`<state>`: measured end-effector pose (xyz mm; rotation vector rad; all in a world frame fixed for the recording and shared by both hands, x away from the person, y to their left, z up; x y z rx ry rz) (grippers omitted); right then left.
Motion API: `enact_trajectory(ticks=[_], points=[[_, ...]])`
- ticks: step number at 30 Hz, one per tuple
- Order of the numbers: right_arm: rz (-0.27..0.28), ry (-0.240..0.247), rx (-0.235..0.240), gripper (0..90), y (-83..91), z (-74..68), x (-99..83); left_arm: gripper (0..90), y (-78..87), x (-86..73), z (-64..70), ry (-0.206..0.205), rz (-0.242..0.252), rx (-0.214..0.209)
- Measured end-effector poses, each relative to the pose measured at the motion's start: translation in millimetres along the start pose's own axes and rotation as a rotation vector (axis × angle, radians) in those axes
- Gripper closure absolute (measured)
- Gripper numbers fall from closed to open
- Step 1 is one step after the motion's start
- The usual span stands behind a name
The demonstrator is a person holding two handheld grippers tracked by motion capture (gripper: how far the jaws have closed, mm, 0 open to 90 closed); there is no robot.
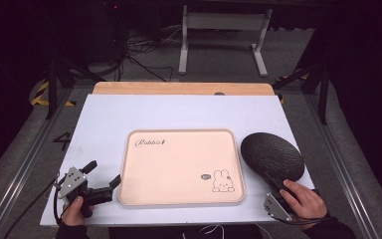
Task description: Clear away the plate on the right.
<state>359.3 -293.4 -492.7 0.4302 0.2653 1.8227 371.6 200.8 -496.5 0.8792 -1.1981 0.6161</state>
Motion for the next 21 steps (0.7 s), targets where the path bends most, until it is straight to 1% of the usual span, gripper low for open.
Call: enact_trajectory(ticks=[3,8,10,12,18,21], points=[[0.005,0.003,-0.015,83.8,1.2,8.3,2.9,0.5,0.0,0.0,-0.1,-0.002,-0.001,0.0],[0.014,0.026,-0.038,83.5,1.9,22.6,6.9,0.5,0.1,0.0,0.0,-0.004,-0.001,-0.001],[0.013,0.048,-0.044,83.5,2.2,25.9,8.7,0.5,0.1,0.0,0.1,-0.002,-0.001,-0.002],[0.013,0.053,-0.044,83.4,2.3,27.6,10.5,0.5,0.0,0.0,-0.1,-0.003,0.0,-0.001],[0.041,0.077,-0.055,83.0,1.3,36.6,22.0,0.5,-0.1,0.0,0.0,-0.003,-0.001,-0.001],[0.06,0.092,-0.058,82.8,-0.3,40.2,31.4,0.5,-0.1,0.1,0.0,-0.003,0.0,-0.001]])
Point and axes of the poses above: each handheld gripper's, and its own axes: y roughly backward along the jaws, x roughly out of its top, z roughly to its right, the point moved 9 cm from there along -y, roughly forward along the jaws, and after that the axes turned 2 degrees about z, right-handed, at the moved point
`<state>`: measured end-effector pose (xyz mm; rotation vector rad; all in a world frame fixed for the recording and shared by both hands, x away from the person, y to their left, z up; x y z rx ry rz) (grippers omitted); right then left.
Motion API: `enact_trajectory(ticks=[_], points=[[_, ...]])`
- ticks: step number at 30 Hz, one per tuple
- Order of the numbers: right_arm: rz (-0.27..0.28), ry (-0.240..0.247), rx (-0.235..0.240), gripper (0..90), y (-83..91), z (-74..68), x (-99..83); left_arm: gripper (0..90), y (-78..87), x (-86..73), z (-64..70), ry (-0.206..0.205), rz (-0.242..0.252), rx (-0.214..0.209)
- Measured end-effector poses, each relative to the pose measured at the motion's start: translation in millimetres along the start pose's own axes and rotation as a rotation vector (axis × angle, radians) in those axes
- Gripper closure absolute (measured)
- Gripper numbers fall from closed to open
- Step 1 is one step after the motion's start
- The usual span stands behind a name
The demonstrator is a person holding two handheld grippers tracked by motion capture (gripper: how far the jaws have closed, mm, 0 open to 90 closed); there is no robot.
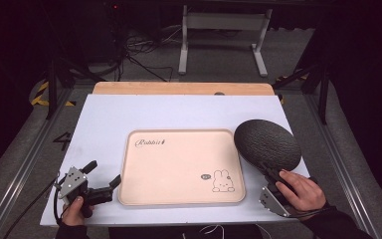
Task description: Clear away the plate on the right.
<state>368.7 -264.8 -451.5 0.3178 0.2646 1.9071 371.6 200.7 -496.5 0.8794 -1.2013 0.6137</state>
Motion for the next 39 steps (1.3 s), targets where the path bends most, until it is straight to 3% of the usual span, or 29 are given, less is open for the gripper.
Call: enact_trajectory(ticks=[23,39], points=[[0.162,0.084,0.0,82.4,-20.2,25.5,78.2,0.5,-0.3,-0.1,0.3,0.003,-0.003,-0.006],[0.256,0.12,0.011,81.8,-32.5,30.2,129.8,0.5,-0.2,0.0,0.4,0.004,-0.002,-0.01]])
Point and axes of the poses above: each handheld gripper's, and its own axes: y roughly backward along the jaws, x roughly out of its top, z roughly to its right, the point moved 9 cm from there along -y, roughly forward along the jaws, and after that the axes turned 2 degrees about z, right-handed, at the moved point
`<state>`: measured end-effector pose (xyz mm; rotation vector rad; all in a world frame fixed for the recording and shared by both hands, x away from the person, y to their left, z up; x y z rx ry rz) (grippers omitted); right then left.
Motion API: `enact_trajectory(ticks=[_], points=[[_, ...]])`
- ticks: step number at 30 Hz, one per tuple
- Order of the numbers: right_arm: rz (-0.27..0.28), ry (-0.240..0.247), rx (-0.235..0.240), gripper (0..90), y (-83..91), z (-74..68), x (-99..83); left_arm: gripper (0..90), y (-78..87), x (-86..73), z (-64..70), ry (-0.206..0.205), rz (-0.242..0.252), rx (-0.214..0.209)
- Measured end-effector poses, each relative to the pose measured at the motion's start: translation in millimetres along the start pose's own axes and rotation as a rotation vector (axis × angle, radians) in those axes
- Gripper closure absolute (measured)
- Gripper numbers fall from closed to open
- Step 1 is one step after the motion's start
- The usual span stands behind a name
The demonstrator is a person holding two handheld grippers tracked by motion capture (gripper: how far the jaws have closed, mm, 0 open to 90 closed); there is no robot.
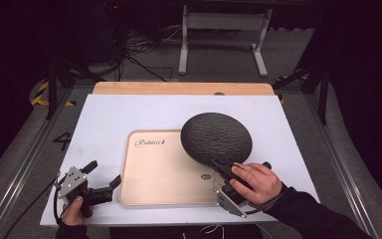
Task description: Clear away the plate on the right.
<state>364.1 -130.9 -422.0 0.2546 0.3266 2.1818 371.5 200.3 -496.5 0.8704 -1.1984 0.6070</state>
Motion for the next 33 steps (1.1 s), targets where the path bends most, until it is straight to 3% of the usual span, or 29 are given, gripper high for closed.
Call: enact_trajectory(ticks=[13,21,33], points=[[0.045,0.014,0.007,80.9,-14.8,2.4,23.4,0.5,-0.1,0.0,-0.1,-0.001,0.0,0.003],[0.069,0.054,0.007,80.6,-24.4,2.7,37.4,0.5,-0.1,-0.1,0.0,-0.005,-0.002,0.001],[0.094,0.053,0.027,79.9,-39.2,1.6,52.4,0.5,0.0,-0.1,0.4,-0.007,-0.002,-0.003]])
Point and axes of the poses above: each handheld gripper's, and its own axes: y roughly backward along the jaws, x roughly out of its top, z roughly to its right, the point moved 9 cm from there along -y, roughly forward along the jaws, and after that the axes turned 2 degrees about z, right-handed, at the moved point
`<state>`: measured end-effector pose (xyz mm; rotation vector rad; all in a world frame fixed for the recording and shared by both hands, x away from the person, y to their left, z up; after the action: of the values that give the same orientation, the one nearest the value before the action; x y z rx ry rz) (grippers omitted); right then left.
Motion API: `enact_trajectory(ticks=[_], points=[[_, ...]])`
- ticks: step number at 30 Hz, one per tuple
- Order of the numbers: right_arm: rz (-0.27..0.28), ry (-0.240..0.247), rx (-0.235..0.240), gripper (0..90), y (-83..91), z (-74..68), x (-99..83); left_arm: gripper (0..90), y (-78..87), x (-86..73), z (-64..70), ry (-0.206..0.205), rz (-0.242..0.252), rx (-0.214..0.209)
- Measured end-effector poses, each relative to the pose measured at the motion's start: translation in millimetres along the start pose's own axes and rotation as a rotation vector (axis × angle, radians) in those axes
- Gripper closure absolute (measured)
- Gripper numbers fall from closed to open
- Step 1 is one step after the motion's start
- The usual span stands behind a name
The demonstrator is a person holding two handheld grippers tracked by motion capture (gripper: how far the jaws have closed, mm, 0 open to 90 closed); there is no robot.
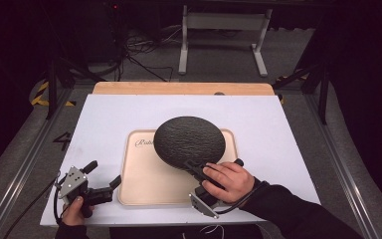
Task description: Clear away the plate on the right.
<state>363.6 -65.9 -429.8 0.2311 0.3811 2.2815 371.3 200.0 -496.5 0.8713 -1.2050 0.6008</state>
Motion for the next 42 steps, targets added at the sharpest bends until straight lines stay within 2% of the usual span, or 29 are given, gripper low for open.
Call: enact_trajectory(ticks=[20,42], points=[[0.03,0.0,0.062,79.5,-21.8,-23.8,18.1,0.5,-0.2,-0.3,0.7,-0.005,-0.004,-0.007],[0.027,-0.028,0.118,78.5,-33.9,-43.1,19.6,0.5,-0.2,-0.3,0.6,-0.005,-0.004,-0.008]])
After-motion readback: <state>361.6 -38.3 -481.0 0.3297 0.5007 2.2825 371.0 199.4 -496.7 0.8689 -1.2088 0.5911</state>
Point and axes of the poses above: each handheld gripper's, and its own axes: y roughly backward along the jaws, x roughly out of its top, z roughly to its right, the point moved 9 cm from there along -y, roughly forward along the jaws, and after that the axes turned 2 degrees about z, right-handed, at the moved point
